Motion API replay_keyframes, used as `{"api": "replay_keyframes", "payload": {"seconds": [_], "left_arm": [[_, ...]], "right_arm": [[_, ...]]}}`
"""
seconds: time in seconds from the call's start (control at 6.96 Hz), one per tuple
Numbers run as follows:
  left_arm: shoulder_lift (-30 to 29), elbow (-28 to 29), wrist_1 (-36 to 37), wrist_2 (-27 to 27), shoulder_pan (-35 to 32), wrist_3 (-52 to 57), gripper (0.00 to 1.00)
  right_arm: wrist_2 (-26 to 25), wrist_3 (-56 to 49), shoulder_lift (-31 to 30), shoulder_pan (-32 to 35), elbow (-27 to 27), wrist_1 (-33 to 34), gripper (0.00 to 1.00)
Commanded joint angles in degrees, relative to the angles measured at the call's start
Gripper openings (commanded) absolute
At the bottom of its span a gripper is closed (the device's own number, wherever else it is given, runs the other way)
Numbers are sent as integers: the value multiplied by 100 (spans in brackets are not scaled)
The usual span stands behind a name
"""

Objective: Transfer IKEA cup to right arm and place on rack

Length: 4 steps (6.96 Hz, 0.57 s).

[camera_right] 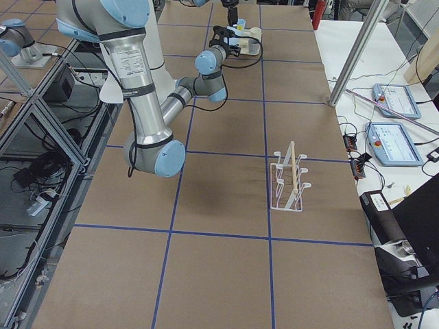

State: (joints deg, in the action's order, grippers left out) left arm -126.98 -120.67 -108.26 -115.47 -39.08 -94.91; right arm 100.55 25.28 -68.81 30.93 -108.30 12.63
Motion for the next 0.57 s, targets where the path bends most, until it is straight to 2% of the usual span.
{"api": "replay_keyframes", "payload": {"seconds": [0.0,0.29,0.43], "left_arm": [[15,-36,24,-36,-81,34,100],[120,-219,111,-159,-318,470,100],[399,-307,147,-247,-458,830,100]], "right_arm": [[0,4,0,9,-15,3,25],[0,21,-26,44,-15,55,23],[78,21,-44,297,-24,473,18]]}}
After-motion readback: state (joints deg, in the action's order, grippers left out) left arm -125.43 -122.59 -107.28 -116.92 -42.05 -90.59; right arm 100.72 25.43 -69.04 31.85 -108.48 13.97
